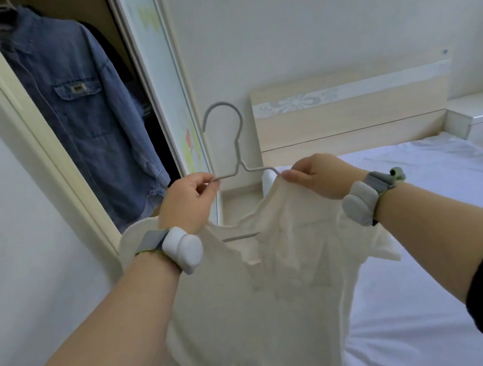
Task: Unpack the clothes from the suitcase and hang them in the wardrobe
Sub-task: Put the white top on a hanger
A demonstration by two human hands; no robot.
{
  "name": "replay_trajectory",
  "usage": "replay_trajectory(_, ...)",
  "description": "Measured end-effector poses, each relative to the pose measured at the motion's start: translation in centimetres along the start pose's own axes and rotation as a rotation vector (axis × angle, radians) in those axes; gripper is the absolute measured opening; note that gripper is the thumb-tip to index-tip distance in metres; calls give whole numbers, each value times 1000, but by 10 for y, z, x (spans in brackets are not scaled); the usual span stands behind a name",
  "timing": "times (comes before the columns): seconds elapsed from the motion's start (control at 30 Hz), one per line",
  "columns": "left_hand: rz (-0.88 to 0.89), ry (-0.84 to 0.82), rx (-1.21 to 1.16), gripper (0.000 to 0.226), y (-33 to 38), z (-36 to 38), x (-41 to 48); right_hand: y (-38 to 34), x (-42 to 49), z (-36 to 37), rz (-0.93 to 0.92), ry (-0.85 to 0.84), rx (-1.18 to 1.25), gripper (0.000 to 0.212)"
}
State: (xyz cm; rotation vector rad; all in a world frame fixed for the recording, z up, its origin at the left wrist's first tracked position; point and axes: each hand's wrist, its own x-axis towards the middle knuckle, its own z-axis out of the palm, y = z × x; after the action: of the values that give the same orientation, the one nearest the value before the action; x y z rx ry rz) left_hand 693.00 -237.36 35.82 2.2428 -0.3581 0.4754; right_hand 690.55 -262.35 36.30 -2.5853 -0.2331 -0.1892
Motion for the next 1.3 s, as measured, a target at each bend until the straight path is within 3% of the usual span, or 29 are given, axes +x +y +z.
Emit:
replay_trajectory(0.3, 16, 104, 37, 17, -16, 37, 111, 67, 106, -13, -32, 96, -159, 42)
replay_trajectory(0.53, -52, 280, 35, 14, -47, 34, 173, 91, 191, -19, 6, 185, -61, 48)
replay_trajectory(0.67, -105, 442, 163, 21, -65, 45, 212, 83, 249, -10, 45, 247, 98, 51)
replay_trajectory(1.03, -197, 480, 125, 23, -137, 36, 350, 98, 395, 15, 198, 389, 127, 56)
replay_trajectory(1.17, -226, 469, 106, 22, -156, 22, 385, 81, 437, 18, 80, 355, 119, 48)
replay_trajectory(1.3, -274, 499, 82, 16, -169, -2, 402, 40, 472, 26, -244, 231, 34, 38)
